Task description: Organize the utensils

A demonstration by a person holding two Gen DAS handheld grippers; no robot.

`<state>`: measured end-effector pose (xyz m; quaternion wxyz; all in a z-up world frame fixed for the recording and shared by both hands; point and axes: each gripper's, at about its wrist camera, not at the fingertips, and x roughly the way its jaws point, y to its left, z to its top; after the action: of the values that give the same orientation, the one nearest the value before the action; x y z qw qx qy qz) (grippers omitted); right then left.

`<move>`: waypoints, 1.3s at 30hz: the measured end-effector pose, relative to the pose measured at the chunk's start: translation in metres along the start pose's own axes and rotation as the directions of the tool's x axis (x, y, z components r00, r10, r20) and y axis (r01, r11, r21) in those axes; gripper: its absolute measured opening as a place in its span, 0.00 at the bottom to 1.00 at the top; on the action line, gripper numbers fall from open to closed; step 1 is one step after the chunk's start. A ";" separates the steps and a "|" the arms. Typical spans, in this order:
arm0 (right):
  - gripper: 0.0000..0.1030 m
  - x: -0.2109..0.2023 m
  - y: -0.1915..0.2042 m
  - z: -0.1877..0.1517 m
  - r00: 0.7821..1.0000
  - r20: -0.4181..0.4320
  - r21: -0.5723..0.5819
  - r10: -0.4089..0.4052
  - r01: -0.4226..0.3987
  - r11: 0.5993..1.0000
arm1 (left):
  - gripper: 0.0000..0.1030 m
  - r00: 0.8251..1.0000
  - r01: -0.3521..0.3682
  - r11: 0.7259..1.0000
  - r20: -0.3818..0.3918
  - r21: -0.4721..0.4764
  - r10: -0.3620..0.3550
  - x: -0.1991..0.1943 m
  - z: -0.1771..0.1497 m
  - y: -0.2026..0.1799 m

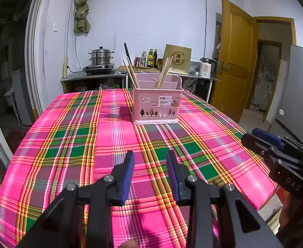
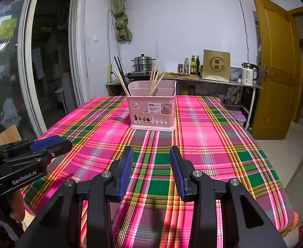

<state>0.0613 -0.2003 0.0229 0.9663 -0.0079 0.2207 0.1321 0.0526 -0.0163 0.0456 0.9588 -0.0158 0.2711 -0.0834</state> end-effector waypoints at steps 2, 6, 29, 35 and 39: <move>0.37 0.000 0.000 0.000 1.000 -0.001 -0.002 -0.002 0.002 1.000 | 0.32 1.000 0.000 1.000 0.000 0.001 0.000 0.000 0.000 -0.001; 0.37 0.000 0.000 0.000 1.000 -0.001 0.000 -0.001 0.001 1.000 | 0.32 1.000 0.001 1.000 0.003 0.005 -0.001 -0.001 0.001 -0.001; 0.37 -0.002 0.001 0.001 1.000 0.002 0.000 -0.001 0.001 1.000 | 0.32 1.000 0.000 1.000 0.009 0.010 0.000 -0.003 0.001 -0.003; 0.37 -0.003 0.001 0.002 1.000 0.000 -0.001 -0.001 0.001 1.000 | 0.32 1.000 0.000 1.000 0.008 0.012 0.000 -0.003 0.001 -0.003; 0.37 -0.002 0.001 0.002 1.000 0.001 0.001 -0.001 0.001 1.000 | 0.32 1.000 0.002 1.000 0.008 0.012 -0.002 -0.003 0.001 -0.004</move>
<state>0.0599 -0.1997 0.0261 0.9665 -0.0072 0.2203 0.1313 0.0497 -0.0193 0.0486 0.9599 -0.0108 0.2667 -0.0859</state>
